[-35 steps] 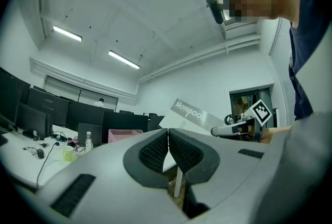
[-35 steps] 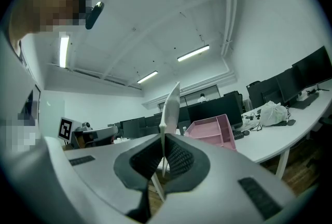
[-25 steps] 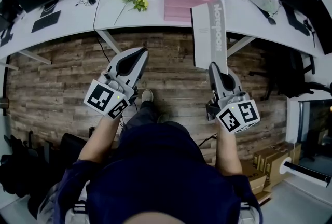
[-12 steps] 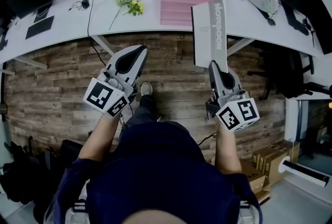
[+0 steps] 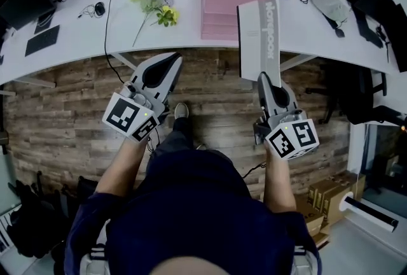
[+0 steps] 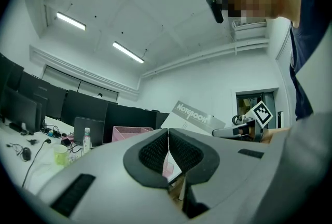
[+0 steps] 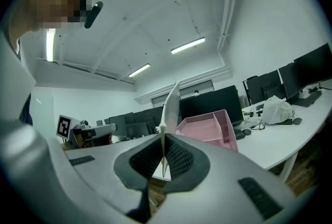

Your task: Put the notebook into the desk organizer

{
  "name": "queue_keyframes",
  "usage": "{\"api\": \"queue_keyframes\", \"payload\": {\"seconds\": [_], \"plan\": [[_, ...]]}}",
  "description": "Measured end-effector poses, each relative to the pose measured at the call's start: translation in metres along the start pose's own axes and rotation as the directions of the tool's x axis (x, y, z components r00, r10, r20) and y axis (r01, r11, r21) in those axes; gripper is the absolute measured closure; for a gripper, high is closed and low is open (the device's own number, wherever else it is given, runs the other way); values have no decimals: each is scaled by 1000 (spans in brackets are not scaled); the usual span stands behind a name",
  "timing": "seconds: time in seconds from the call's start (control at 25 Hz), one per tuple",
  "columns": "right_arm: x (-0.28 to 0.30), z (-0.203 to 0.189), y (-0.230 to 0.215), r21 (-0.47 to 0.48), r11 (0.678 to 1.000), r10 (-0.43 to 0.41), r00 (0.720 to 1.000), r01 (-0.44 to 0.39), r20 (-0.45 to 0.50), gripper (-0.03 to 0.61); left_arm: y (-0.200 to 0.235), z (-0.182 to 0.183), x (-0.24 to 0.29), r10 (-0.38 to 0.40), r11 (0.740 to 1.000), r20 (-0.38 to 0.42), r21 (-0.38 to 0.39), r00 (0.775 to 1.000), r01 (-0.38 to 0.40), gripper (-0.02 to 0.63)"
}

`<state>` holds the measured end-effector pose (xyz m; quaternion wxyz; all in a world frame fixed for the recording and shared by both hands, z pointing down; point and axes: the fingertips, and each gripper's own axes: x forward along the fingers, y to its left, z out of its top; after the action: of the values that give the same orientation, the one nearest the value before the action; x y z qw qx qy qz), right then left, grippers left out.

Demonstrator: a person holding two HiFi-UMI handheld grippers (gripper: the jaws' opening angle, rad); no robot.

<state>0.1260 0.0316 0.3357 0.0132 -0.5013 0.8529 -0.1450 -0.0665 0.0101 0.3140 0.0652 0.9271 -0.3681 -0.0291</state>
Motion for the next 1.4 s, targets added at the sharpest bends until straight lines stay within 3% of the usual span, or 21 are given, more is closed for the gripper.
{"api": "queue_keyframes", "payload": {"seconds": [0.84, 1.4], "plan": [[149, 22, -14, -3, 996, -87, 996, 87, -25, 569, 150, 15, 63, -70, 997, -7, -33, 998, 70, 581], [192, 28, -24, -10, 992, -128, 991, 128, -33, 569, 192, 13, 87, -113, 993, -17, -41, 993, 112, 581]]}}
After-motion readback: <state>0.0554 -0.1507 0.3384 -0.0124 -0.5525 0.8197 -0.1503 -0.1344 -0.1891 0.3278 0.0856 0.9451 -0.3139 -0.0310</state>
